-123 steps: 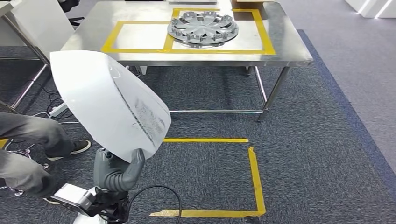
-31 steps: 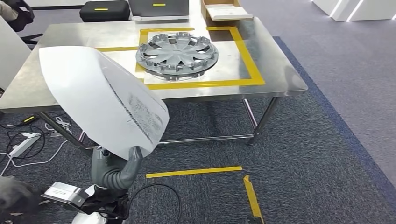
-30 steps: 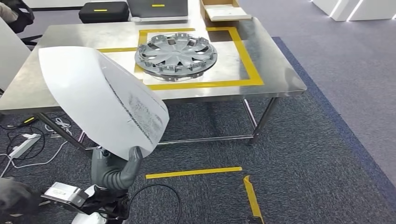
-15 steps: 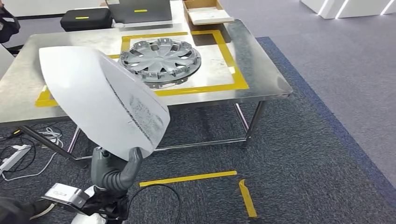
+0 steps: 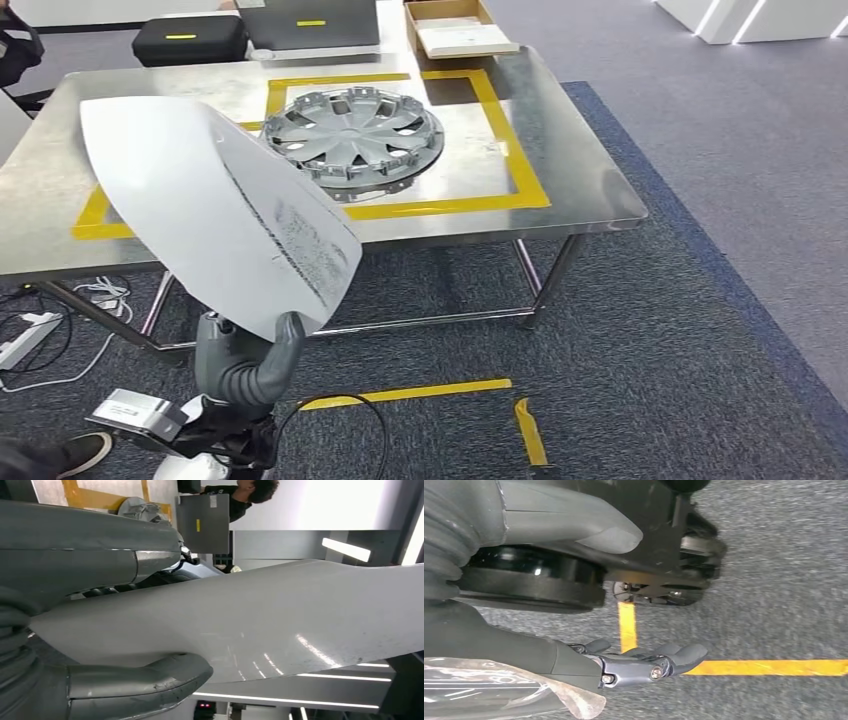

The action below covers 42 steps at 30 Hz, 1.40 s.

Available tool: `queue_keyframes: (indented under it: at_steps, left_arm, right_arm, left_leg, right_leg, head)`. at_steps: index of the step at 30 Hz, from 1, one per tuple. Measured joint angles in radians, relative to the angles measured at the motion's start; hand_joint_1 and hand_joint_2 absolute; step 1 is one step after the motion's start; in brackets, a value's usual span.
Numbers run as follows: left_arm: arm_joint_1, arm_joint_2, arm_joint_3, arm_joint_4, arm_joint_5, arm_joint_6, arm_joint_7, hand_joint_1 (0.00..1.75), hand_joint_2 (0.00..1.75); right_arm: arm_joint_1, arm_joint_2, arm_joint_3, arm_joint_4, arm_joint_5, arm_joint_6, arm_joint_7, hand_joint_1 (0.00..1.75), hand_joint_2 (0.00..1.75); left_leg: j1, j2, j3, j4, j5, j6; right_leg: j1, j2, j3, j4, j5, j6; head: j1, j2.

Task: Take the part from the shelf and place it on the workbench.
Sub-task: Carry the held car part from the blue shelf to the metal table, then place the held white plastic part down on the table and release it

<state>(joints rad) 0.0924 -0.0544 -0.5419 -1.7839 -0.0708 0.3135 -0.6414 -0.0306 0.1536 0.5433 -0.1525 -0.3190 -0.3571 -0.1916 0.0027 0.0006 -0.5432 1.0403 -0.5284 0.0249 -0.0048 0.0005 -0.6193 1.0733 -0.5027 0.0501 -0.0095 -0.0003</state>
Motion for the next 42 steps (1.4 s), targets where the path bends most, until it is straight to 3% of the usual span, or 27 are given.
queue_keyframes:
  at_steps: [3, 5, 7, 9, 10, 11, 12, 14, 15, 17, 20, 22, 24, 26, 27, 29, 31, 32, 34, 36, 40, 41, 42]
  left_arm:
    - [0.0, -0.001, 0.001, -0.001, 0.0, -0.001, 0.0, 1.75, 1.75]
    - [-0.001, -0.001, 0.001, -0.001, 0.0, -0.001, 0.0, 1.75, 1.75]
    - [-0.003, -0.001, 0.001, -0.001, 0.0, -0.001, 0.0, 1.75, 1.75]
    - [-0.002, 0.0, 0.001, -0.001, 0.0, 0.0, 0.0, 1.75, 1.75]
    - [-0.001, 0.0, 0.001, -0.001, 0.0, 0.0, 0.0, 1.75, 1.75]
    - [-0.001, 0.0, 0.001, -0.001, 0.0, 0.001, 0.0, 1.75, 1.75]
    - [-0.001, 0.001, 0.001, -0.001, 0.0, 0.003, 0.0, 1.75, 1.75]
    - [-0.001, 0.001, 0.001, -0.001, -0.001, 0.005, 0.0, 1.75, 1.75]
    - [0.0, 0.001, 0.001, -0.001, -0.001, 0.006, 0.0, 1.75, 1.75]
    - [0.001, 0.0, 0.002, -0.002, -0.003, 0.007, 0.0, 1.75, 1.75]
    - [0.002, -0.003, 0.003, -0.004, -0.006, 0.009, -0.001, 1.75, 1.75]
    - [0.0, -0.006, 0.004, -0.004, -0.008, 0.009, -0.002, 1.75, 1.75]
    - [-0.001, -0.007, 0.004, -0.005, -0.009, 0.009, -0.002, 1.75, 1.75]
    - [0.0, -0.007, 0.004, -0.004, -0.01, 0.008, -0.002, 1.75, 1.75]
    - [0.0, -0.007, 0.005, -0.004, -0.01, 0.008, -0.002, 1.75, 1.75]
    - [-0.001, -0.007, 0.005, -0.004, -0.01, 0.008, -0.002, 1.75, 1.75]
    - [-0.004, -0.007, 0.005, -0.003, -0.01, 0.009, -0.001, 1.75, 1.75]
    - [-0.006, -0.008, 0.005, -0.003, -0.01, 0.009, -0.001, 1.75, 1.75]
    - [-0.008, -0.009, 0.005, -0.002, -0.01, 0.009, -0.001, 1.75, 1.75]
    - [-0.009, -0.009, 0.005, -0.002, -0.01, 0.01, -0.001, 1.75, 1.75]
    - [-0.01, -0.008, 0.005, -0.001, -0.01, 0.011, -0.001, 1.75, 1.75]
    - [-0.01, -0.007, 0.005, -0.001, -0.01, 0.012, -0.001, 1.75, 1.75]
    - [-0.01, -0.006, 0.005, -0.001, -0.01, 0.012, -0.001, 1.75, 1.75]
  right_arm:
    - [0.002, 0.0, 0.0, 0.0, -0.001, 0.0, 0.0, 0.0, 1.75]
    - [0.004, 0.0, 0.0, 0.0, 0.0, 0.0, 0.0, 0.0, 1.75]
    - [0.002, 0.001, 0.0, 0.0, 0.0, 0.0, 0.0, 0.0, 1.75]
    - [0.001, 0.001, 0.0, 0.0, -0.001, 0.001, -0.001, 0.0, 1.75]
    - [0.002, 0.001, 0.0, 0.0, -0.001, 0.001, -0.002, 0.0, 1.75]
    - [0.002, 0.001, 0.0, 0.0, -0.002, 0.001, -0.003, 0.0, 1.75]
    - [0.003, 0.001, 0.0, 0.0, -0.002, 0.002, -0.005, 0.0, 1.75]
    - [0.002, 0.001, 0.0, 0.0, -0.004, 0.002, -0.01, 0.0, 1.75]
    - [0.001, 0.002, -0.001, 0.0, -0.006, 0.003, -0.012, 0.0, 1.75]
    - [-0.001, 0.005, -0.001, 0.0, -0.009, 0.006, -0.016, 0.0, 1.75]
    - [-0.001, 0.005, -0.001, 0.0, -0.01, 0.008, -0.018, 0.0, 1.75]
    - [-0.005, 0.004, -0.001, 0.0, -0.007, 0.007, -0.016, 0.0, 1.75]
    - [-0.005, 0.004, 0.0, 0.0, 0.003, 0.006, -0.008, 0.0, 1.75]
    - [-0.001, 0.004, 0.004, 0.0, 0.011, 0.007, 0.0, 0.0, 1.75]
    - [0.0, 0.004, 0.006, 0.0, 0.014, 0.008, 0.003, 0.0, 1.75]
    - [0.001, 0.003, 0.011, 0.001, 0.021, 0.009, 0.006, 0.0, 1.75]
    - [0.003, 0.003, 0.017, 0.002, 0.025, 0.01, 0.01, 0.0, 1.75]
    - [0.003, 0.003, 0.02, 0.003, 0.025, 0.011, 0.012, 0.0, 1.75]
    - [0.003, 0.003, 0.023, 0.003, 0.025, 0.012, 0.013, 0.0, 1.75]
    - [0.001, 0.003, 0.025, 0.003, 0.025, 0.011, 0.013, 0.0, 1.75]
    - [-0.001, 0.003, 0.025, 0.003, 0.025, 0.012, 0.013, 0.0, 1.75]
    - [-0.001, 0.003, 0.025, 0.003, 0.025, 0.012, 0.013, 0.0, 1.75]
    - [-0.001, 0.003, 0.025, 0.003, 0.025, 0.012, 0.013, 0.0, 1.75]
  left_leg:
    - [-0.002, 0.001, 0.005, -0.002, -0.006, -0.015]
    - [-0.002, 0.001, 0.001, 0.022, -0.009, -0.023]
    - [-0.001, 0.001, -0.049, 0.118, -0.03, -0.03]
    - [-0.001, 0.001, -0.127, 0.235, -0.073, -0.032]
    - [-0.002, 0.001, -0.155, 0.264, -0.086, -0.03]
    - [-0.003, 0.001, -0.169, 0.261, -0.08, -0.025]
    - [-0.007, 0.0, -0.167, 0.226, -0.05, -0.017]
    - [-0.022, -0.001, -0.141, 0.117, 0.042, 0.007]
    - [-0.03, -0.002, -0.129, 0.074, 0.066, 0.019]
    - [-0.043, -0.003, -0.112, 0.026, 0.072, 0.036]
    - [-0.038, -0.004, -0.069, -0.027, 0.074, 0.045]
    - [-0.028, -0.003, -0.042, -0.039, 0.074, 0.043]
    - [-0.023, -0.003, -0.028, -0.04, 0.06, 0.042]
    - [-0.018, -0.007, -0.008, -0.04, 0.042, 0.037]
    - [-0.015, -0.011, 0.006, -0.04, 0.031, 0.032]
    - [-0.009, -0.021, 0.034, -0.039, 0.007, 0.021]
    - [-0.006, -0.033, 0.044, -0.035, -0.01, 0.009]
    - [-0.005, -0.04, 0.042, -0.034, -0.014, 0.003]
    - [-0.003, -0.049, 0.042, -0.032, -0.016, -0.006]
    - [-0.002, -0.038, 0.024, 0.011, -0.025, -0.015]
    - [0.0, -0.013, -0.113, 0.237, -0.109, -0.029]
    - [0.001, -0.012, -0.133, 0.256, -0.11, -0.03]
    - [0.001, -0.011, -0.134, 0.237, -0.088, -0.028]
  right_leg:
    - [0.005, -0.001, 0.018, -0.032, -0.006, -0.034]
    - [0.003, 0.001, 0.038, -0.041, -0.004, -0.048]
    - [0.003, 0.002, 0.061, -0.049, -0.012, -0.057]
    - [0.007, 0.004, 0.078, -0.05, -0.026, -0.064]
    - [0.009, 0.006, 0.087, -0.05, -0.034, -0.066]
    - [0.012, 0.009, 0.098, -0.051, -0.042, -0.067]
    - [0.015, 0.011, 0.111, -0.051, -0.051, -0.067]
    - [0.018, 0.014, 0.136, -0.052, -0.071, -0.065]
    - [0.017, 0.014, 0.142, -0.054, -0.079, -0.062]
    - [0.014, 0.013, 0.147, -0.058, -0.087, -0.051]
    - [0.014, 0.008, 0.164, -0.054, -0.087, -0.034]
    - [0.013, 0.008, 0.123, 0.013, -0.113, -0.023]
    - [0.007, 0.007, 0.036, 0.131, -0.153, -0.009]
    - [0.0, 0.007, -0.032, 0.18, -0.169, 0.003]
    - [-0.003, 0.007, -0.043, 0.156, -0.147, 0.008]
    - [-0.01, 0.021, -0.032, 0.047, -0.04, 0.017]
    - [-0.014, 0.044, -0.018, -0.034, 0.033, 0.008]
    - [-0.013, 0.049, -0.017, -0.047, 0.044, -0.003]
    - [-0.011, 0.036, -0.006, -0.051, 0.043, -0.025]
    - [-0.013, 0.021, 0.01, -0.058, 0.039, -0.038]
    - [-0.009, -0.011, 0.035, -0.062, 0.017, -0.053]
    - [-0.008, -0.019, 0.041, -0.062, 0.011, -0.054]
    - [-0.006, -0.026, 0.048, -0.062, 0.006, -0.054]
  head:
    - [-0.002, 0.0]
    - [-0.008, 0.0]
    - [-0.013, 0.0]
    - [-0.015, 0.0]
    - [-0.015, 0.0]
    - [-0.015, 0.0]
    - [-0.015, 0.0]
    - [-0.014, 0.0]
    - [-0.012, 0.0]
    - [-0.01, 0.0]
    - [-0.011, 0.0]
    - [-0.007, 0.0]
    - [-0.004, 0.0]
    - [-0.004, 0.0]
    - [-0.004, 0.0]
    - [-0.003, 0.0]
    - [0.0, 0.0]
    - [0.002, 0.0]
    - [0.001, 0.0]
    - [-0.001, 0.0]
    - [-0.004, 0.0]
    - [-0.004, 0.0]
    - [-0.004, 0.0]
